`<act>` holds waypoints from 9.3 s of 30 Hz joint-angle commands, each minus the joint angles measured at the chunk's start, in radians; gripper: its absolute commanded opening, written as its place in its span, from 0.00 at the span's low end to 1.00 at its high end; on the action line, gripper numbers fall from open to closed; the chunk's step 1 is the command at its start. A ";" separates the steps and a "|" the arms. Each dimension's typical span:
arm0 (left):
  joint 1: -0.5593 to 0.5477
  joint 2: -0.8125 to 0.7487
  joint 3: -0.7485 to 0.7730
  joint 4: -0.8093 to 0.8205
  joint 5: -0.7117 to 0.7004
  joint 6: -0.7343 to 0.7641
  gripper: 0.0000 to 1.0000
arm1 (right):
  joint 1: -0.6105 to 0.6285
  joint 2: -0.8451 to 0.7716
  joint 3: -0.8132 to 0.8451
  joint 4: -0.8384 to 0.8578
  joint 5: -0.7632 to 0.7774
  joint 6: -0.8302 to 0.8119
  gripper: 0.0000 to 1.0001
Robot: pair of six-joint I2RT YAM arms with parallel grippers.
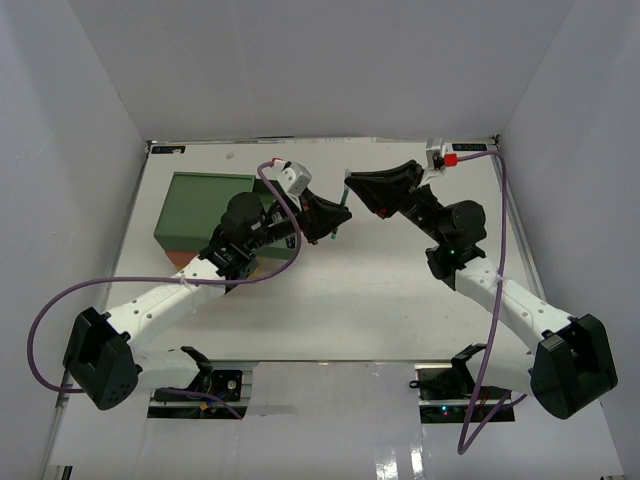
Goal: Sort the stationery into containers
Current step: Close the pen cap on the pen.
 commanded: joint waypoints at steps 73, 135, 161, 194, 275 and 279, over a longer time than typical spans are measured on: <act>-0.011 -0.005 0.000 -0.053 0.023 0.201 0.00 | 0.004 -0.106 0.428 -0.999 0.234 -0.257 0.95; -0.022 -0.016 -0.019 -0.062 0.014 0.190 0.00 | 0.195 0.036 0.445 -1.034 0.412 -0.297 0.19; -0.020 -0.024 0.092 0.001 -0.004 0.187 0.00 | 0.232 0.064 0.394 -1.146 0.470 -0.337 0.08; -0.031 -0.016 0.188 0.167 -0.040 0.239 0.00 | 0.234 0.153 0.382 -1.272 0.443 -0.335 0.08; -0.030 -0.027 0.257 0.472 -0.122 0.277 0.00 | 0.222 0.300 0.293 -1.373 0.306 -0.349 0.08; -0.031 -0.027 0.257 0.463 -0.124 0.280 0.00 | 0.220 0.273 0.268 -1.372 0.326 -0.351 0.08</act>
